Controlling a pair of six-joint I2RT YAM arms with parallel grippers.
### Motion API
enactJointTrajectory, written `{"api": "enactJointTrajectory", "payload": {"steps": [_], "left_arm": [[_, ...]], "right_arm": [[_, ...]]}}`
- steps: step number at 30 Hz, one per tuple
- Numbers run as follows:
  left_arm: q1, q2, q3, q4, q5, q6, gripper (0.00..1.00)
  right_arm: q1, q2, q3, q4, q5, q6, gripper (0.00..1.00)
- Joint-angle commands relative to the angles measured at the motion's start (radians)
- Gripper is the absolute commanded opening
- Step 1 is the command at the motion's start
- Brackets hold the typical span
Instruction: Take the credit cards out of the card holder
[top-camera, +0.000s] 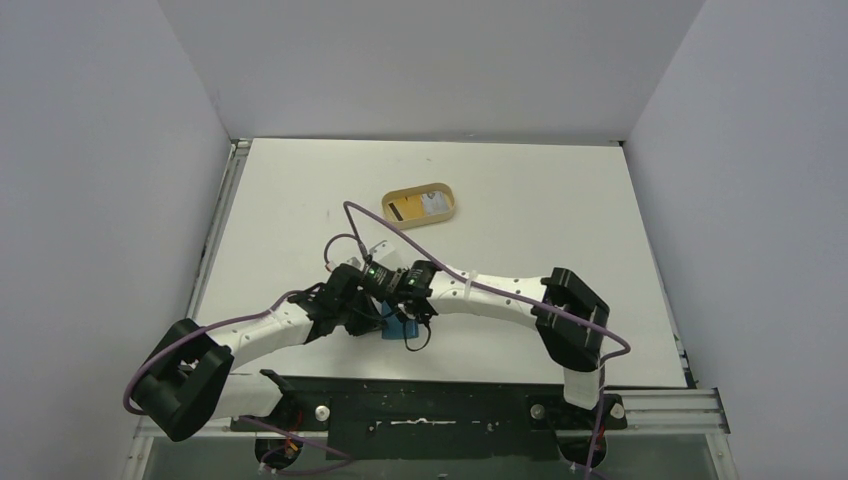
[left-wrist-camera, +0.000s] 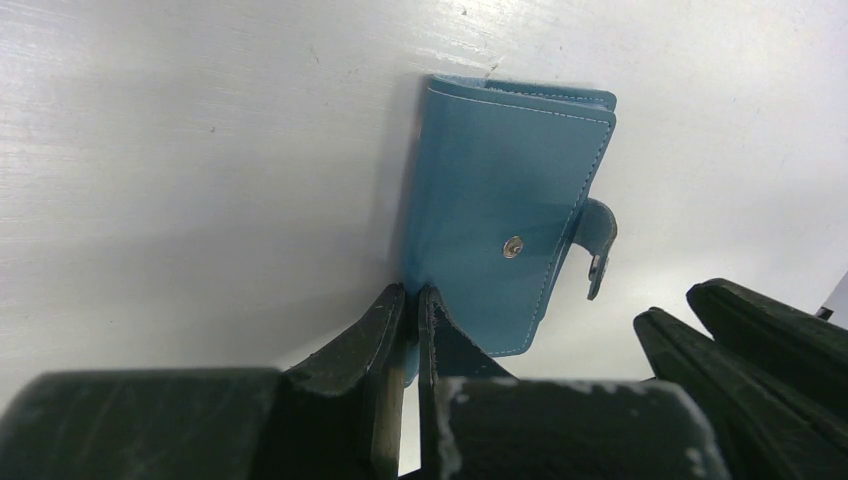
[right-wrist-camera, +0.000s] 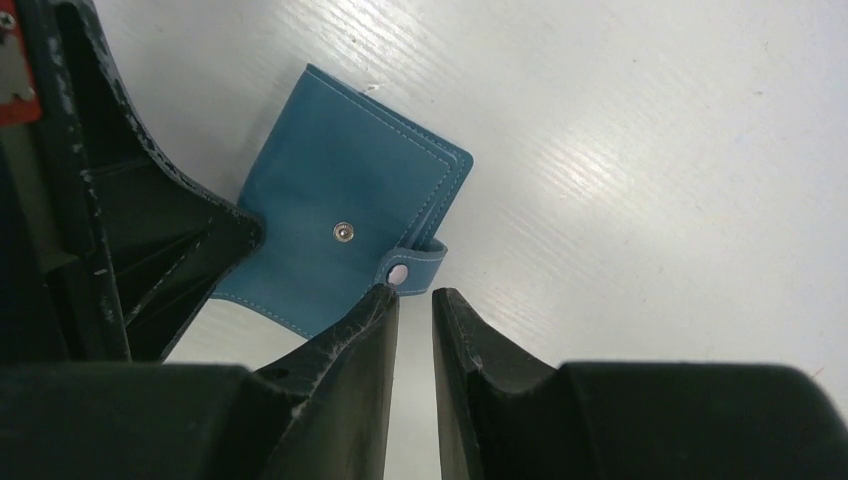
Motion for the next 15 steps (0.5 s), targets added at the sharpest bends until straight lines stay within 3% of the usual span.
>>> {"api": "enactJointTrajectory", "payload": {"steps": [1, 15], "left_arm": [[0.007, -0.004, -0.019, -0.036, -0.004, 0.012, 0.00], [0.007, -0.005, -0.022, -0.037, -0.003, 0.010, 0.00]], "right_arm": [[0.015, 0.012, 0.066, -0.044, 0.053, -0.006, 0.21], [0.025, 0.082, 0.122, -0.053, 0.037, -0.005, 0.27]]}}
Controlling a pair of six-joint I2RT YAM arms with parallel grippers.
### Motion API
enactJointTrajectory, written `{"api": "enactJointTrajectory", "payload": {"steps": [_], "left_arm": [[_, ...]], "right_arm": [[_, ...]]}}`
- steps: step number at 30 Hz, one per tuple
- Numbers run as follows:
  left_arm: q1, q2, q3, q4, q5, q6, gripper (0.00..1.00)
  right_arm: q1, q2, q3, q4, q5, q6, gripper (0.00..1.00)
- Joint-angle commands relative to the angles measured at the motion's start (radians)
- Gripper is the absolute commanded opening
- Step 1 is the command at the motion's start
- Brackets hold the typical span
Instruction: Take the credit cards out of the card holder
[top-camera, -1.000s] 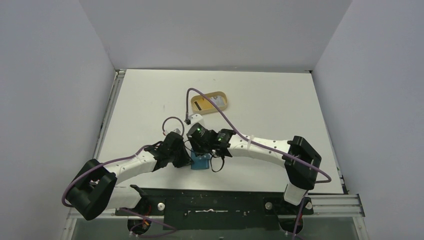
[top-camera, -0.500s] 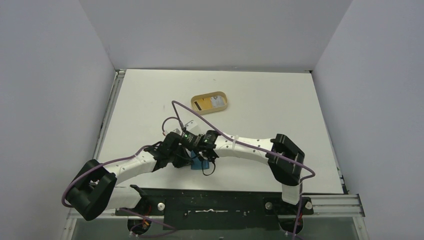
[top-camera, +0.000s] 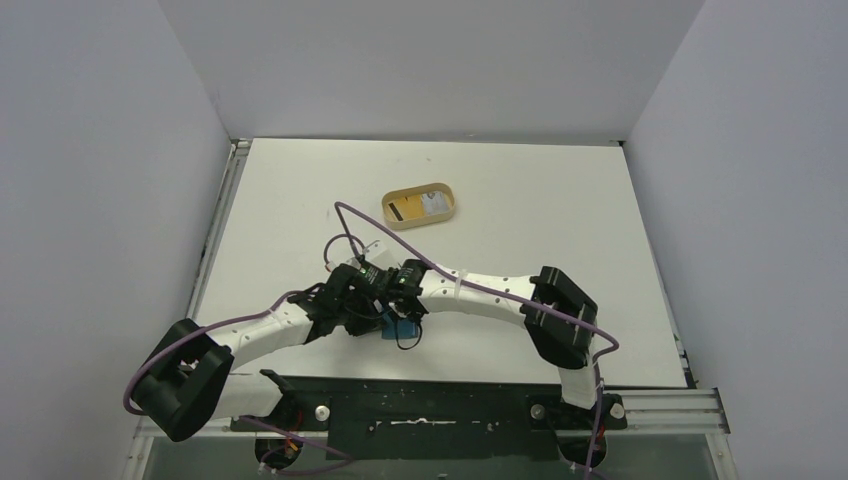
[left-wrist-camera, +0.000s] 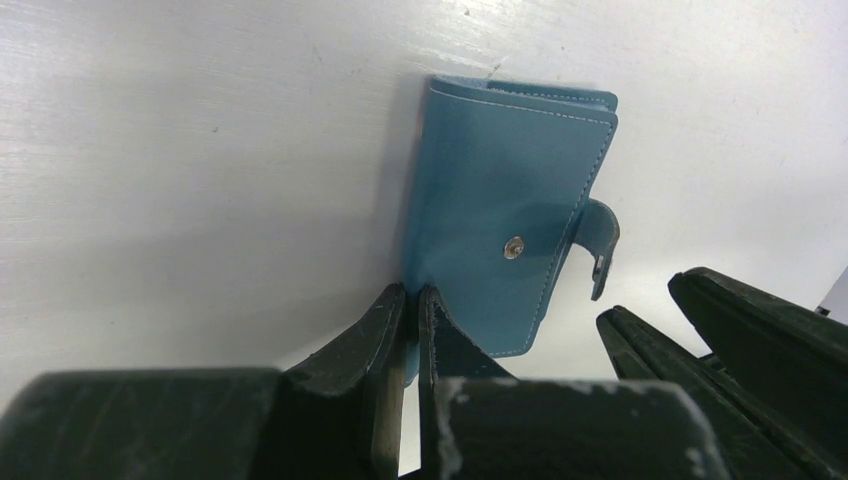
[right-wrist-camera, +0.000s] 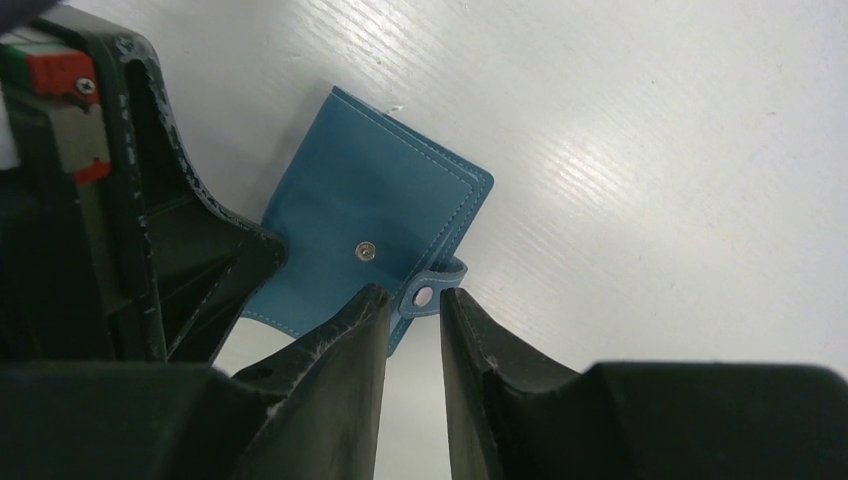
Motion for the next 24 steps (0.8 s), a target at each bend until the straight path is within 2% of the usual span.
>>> {"api": "enactJointTrajectory", "payload": {"steps": [1, 10, 15, 24], "left_arm": [[0.006, -0.005, -0.020, -0.042, -0.008, 0.011, 0.00], [0.009, -0.016, -0.029, -0.044, -0.010, 0.007, 0.00], [0.015, -0.036, -0.044, -0.044, -0.015, -0.003, 0.00], [0.023, -0.058, -0.067, -0.026, -0.013, -0.020, 0.00]], "right_arm": [[0.007, 0.024, 0.047, -0.014, 0.028, -0.004, 0.27], [0.008, 0.048, 0.043, -0.030, 0.033, 0.024, 0.27], [0.005, -0.001, -0.041, 0.033, 0.043, 0.080, 0.26], [-0.003, -0.033, -0.088, 0.067, 0.063, 0.111, 0.24]]}}
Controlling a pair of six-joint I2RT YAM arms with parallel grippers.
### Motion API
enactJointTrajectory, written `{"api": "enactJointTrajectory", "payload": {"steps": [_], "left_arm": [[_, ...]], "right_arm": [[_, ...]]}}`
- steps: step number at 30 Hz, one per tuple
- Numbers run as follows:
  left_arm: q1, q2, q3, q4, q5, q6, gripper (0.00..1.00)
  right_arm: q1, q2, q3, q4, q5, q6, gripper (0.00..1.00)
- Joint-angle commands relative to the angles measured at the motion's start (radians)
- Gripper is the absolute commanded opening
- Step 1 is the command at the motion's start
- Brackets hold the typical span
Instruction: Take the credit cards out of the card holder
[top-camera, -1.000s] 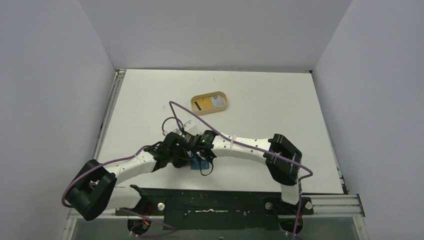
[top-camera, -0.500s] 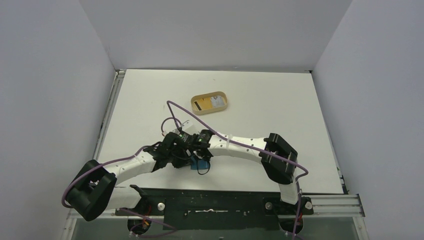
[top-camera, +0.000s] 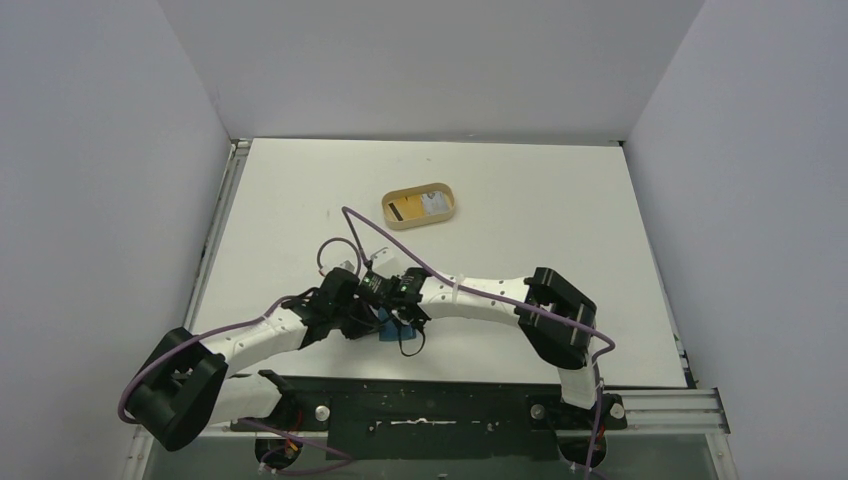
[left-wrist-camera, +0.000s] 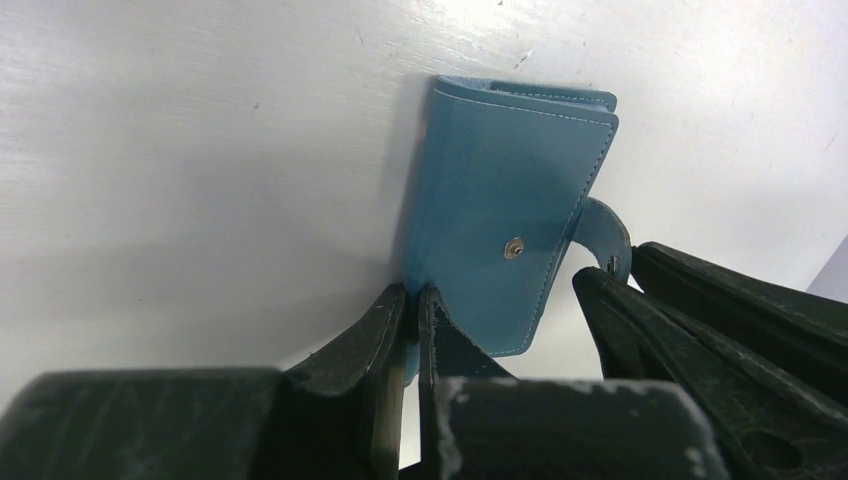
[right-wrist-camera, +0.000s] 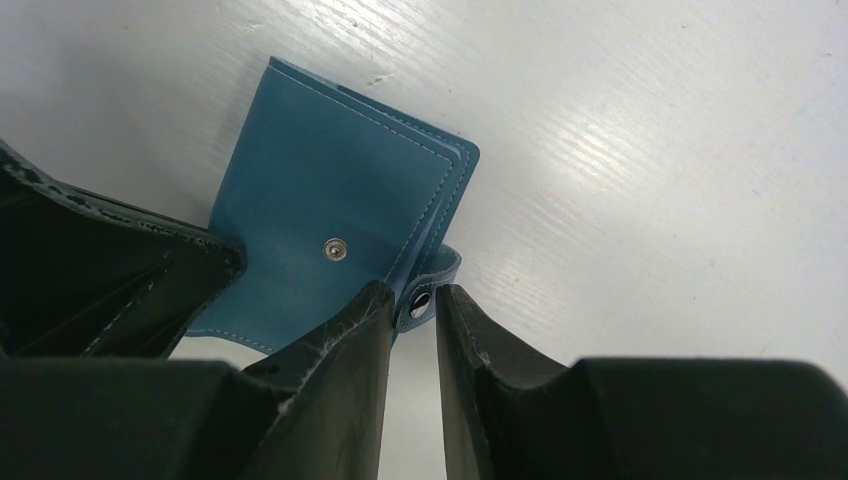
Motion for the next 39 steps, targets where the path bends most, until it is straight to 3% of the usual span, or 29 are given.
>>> {"api": "enactJointTrajectory", "payload": {"steps": [1, 33, 39], "left_arm": [[0.002, -0.008, -0.021, -0.035, -0.025, 0.007, 0.00], [0.004, 0.003, -0.009, -0.038, -0.016, 0.015, 0.00], [0.004, 0.004, -0.010, -0.038, -0.013, 0.015, 0.00]], "right_arm": [[-0.005, -0.046, -0.017, 0.020, 0.048, 0.029, 0.24], [-0.007, -0.083, -0.025, 0.038, 0.065, 0.022, 0.18], [-0.006, -0.088, -0.024, 0.034, 0.065, 0.025, 0.21]]}}
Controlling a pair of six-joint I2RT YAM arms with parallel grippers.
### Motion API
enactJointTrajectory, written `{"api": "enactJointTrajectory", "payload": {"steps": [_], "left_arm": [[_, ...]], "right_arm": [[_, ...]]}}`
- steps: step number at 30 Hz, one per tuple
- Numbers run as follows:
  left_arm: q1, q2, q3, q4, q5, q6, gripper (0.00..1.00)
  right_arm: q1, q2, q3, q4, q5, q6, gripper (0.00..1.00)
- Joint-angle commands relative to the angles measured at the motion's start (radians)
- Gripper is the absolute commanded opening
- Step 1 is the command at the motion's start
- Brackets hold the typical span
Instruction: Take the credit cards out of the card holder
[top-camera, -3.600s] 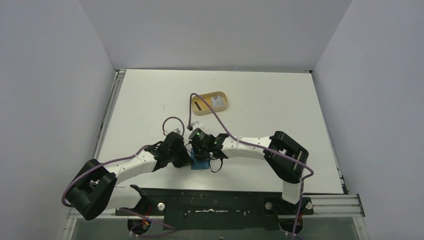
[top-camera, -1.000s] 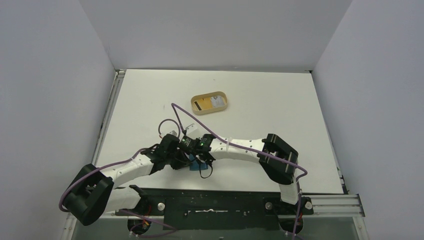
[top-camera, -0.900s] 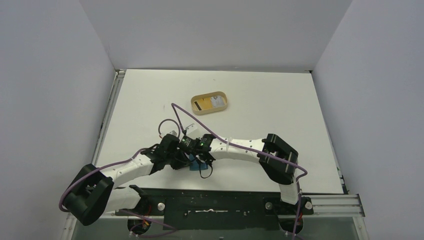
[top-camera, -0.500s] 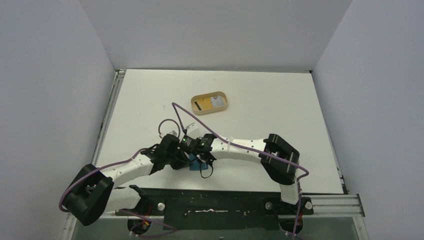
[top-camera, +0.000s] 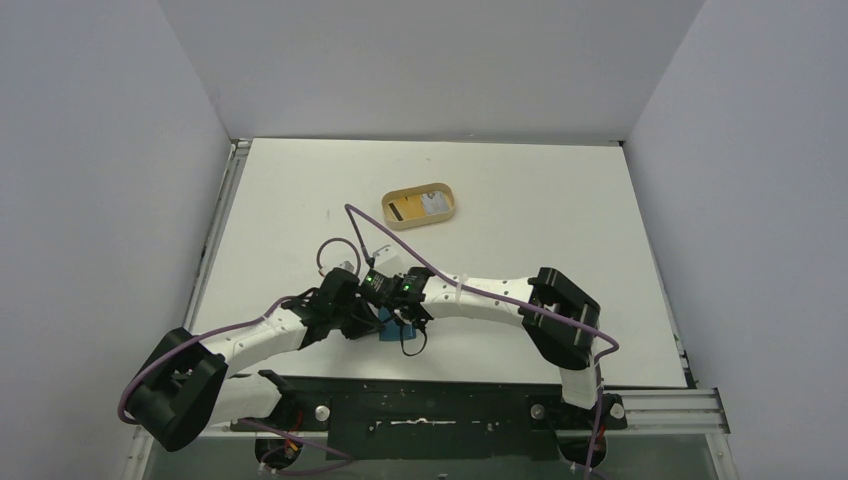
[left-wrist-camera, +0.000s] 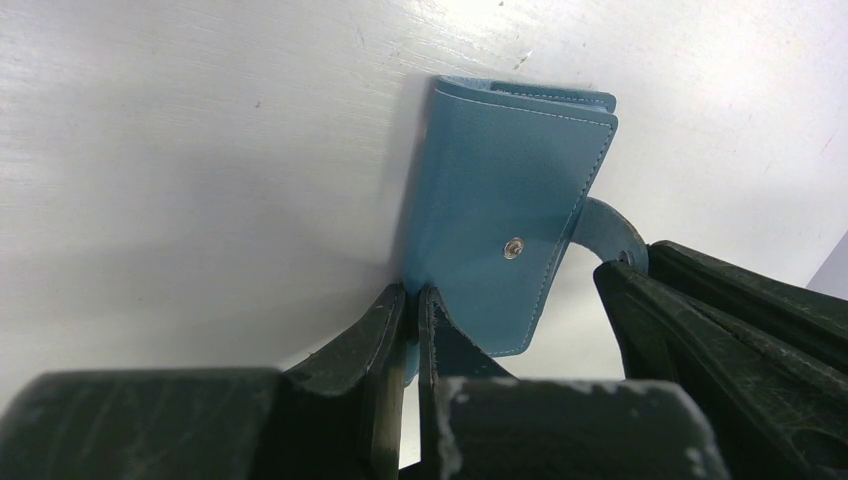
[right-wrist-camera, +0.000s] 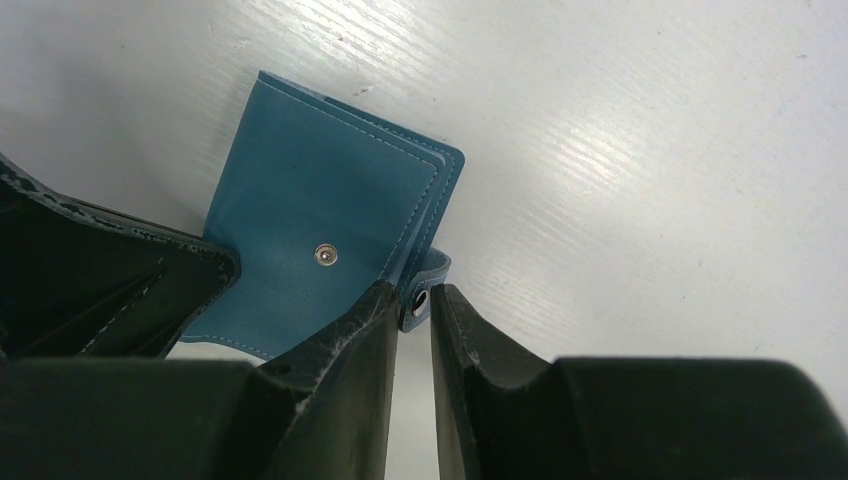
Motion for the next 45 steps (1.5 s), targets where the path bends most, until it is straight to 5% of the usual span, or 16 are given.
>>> {"api": "enactJointTrajectory", "payload": {"steps": [1, 35, 45], "left_arm": [[0.003, 0.004, -0.007, -0.043, -0.015, 0.025, 0.00], [0.003, 0.006, -0.013, -0.039, -0.010, 0.025, 0.00], [0.003, -0.001, -0.017, -0.042, -0.011, 0.024, 0.00]], "right_arm": [[-0.004, -0.069, -0.002, 0.016, 0.044, 0.008, 0.22], [-0.003, -0.078, -0.024, 0.034, 0.031, 0.013, 0.22], [-0.003, -0.081, -0.032, 0.043, 0.023, 0.023, 0.08]]}}
